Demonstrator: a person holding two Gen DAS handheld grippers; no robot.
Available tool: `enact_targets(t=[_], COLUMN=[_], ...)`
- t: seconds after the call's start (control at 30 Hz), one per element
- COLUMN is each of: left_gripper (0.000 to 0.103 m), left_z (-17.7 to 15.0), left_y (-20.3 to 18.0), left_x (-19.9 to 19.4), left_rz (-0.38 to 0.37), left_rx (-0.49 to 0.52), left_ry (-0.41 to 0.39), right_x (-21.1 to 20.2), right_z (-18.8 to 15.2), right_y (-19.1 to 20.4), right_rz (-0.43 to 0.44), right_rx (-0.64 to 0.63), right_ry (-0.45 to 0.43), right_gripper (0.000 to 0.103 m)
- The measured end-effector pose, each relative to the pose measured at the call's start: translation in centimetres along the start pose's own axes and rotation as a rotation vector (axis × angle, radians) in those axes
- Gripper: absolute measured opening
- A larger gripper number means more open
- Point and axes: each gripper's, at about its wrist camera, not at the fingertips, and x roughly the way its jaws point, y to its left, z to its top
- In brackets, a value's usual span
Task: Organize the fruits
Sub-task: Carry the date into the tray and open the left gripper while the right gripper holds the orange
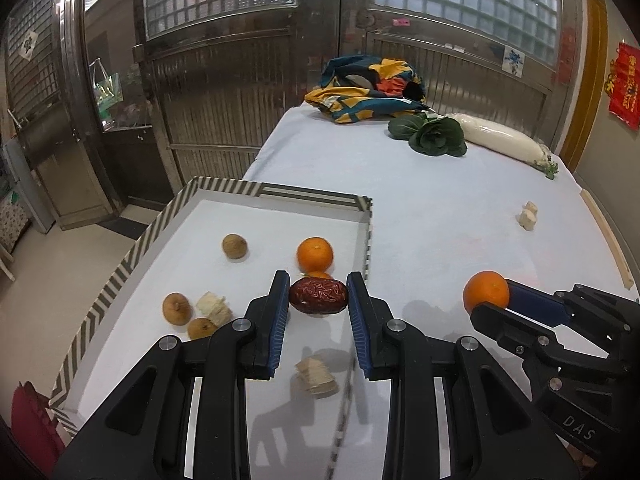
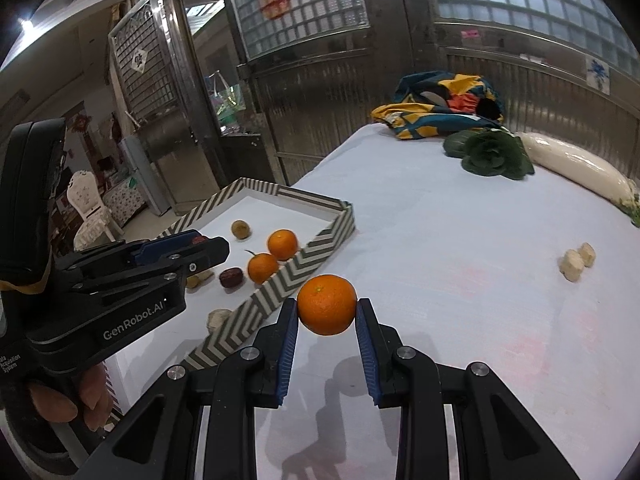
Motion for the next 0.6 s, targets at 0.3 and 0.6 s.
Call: enact_targets(t=[0.3, 0.6], left_gripper=[0.028, 0.028], left_z=[-0.5, -0.8], left_y=[2.2, 4.6], left_x=[-0.1, -1.4], left_rz=[0.022, 0.007], left_rx=[-0.028, -0.059], left_ry=[0.006, 0.01], right_x=[1.1, 2.3], right_z=[0.8, 1.1], right_y=[2.3, 4.6], right_rz=[0.034, 0.064], right_rx=[-0.044, -0.081], right_ry=[0.01, 0.028], right_gripper=[0.028, 0.028])
